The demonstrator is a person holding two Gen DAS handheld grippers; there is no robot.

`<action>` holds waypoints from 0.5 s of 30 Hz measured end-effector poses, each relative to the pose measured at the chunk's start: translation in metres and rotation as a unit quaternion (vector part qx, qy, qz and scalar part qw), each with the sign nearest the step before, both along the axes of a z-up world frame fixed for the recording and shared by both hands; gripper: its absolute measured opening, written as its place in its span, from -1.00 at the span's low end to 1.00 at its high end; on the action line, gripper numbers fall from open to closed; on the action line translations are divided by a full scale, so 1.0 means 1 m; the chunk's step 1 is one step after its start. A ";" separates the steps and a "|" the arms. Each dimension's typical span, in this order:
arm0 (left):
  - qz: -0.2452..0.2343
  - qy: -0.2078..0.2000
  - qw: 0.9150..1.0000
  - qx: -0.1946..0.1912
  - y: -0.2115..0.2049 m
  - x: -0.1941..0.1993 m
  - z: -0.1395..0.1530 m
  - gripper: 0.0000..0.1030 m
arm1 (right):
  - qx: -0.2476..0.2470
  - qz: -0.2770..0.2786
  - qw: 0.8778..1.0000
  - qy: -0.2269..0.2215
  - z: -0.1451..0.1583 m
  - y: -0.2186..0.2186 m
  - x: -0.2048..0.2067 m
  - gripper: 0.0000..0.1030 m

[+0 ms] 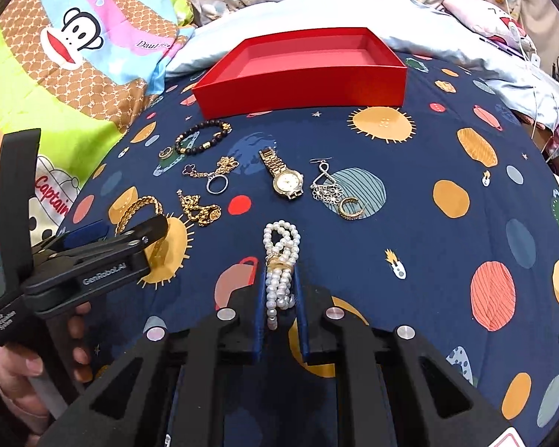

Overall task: Organize jewelry
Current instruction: 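Grasp the white pearl bracelet with the right tool while the left tool grasps the gold chain bracelet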

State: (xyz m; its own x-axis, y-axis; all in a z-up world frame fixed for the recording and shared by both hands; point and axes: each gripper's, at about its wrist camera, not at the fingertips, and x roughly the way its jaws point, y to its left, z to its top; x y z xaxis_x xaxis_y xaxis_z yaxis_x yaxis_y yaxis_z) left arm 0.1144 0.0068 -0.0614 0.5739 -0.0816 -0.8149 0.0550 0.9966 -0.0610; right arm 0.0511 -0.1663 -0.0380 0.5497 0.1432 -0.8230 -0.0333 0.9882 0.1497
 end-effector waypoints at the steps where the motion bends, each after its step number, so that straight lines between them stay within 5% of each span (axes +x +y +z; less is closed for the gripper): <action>1: -0.001 -0.003 1.000 0.004 -0.001 0.000 0.000 0.69 | -0.001 -0.001 1.000 0.000 0.000 0.000 0.000 -0.75; 6: -0.012 -0.014 1.000 0.011 -0.005 -0.004 0.004 0.05 | 0.002 -0.003 1.000 0.000 0.000 -0.001 0.002 -0.74; 15: -0.020 -0.015 0.999 -0.021 0.003 -0.017 0.021 0.04 | 0.004 -0.002 1.000 -0.017 0.016 -0.004 -0.002 -0.75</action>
State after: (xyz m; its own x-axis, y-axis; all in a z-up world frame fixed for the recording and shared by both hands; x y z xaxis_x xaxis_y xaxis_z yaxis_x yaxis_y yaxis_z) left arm 0.0974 0.0103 -0.0407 0.5930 -0.1381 -0.7933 0.0972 0.9903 -0.0998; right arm 0.0489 -0.1700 -0.0217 0.5781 0.1471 -0.8026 -0.0345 0.9871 0.1561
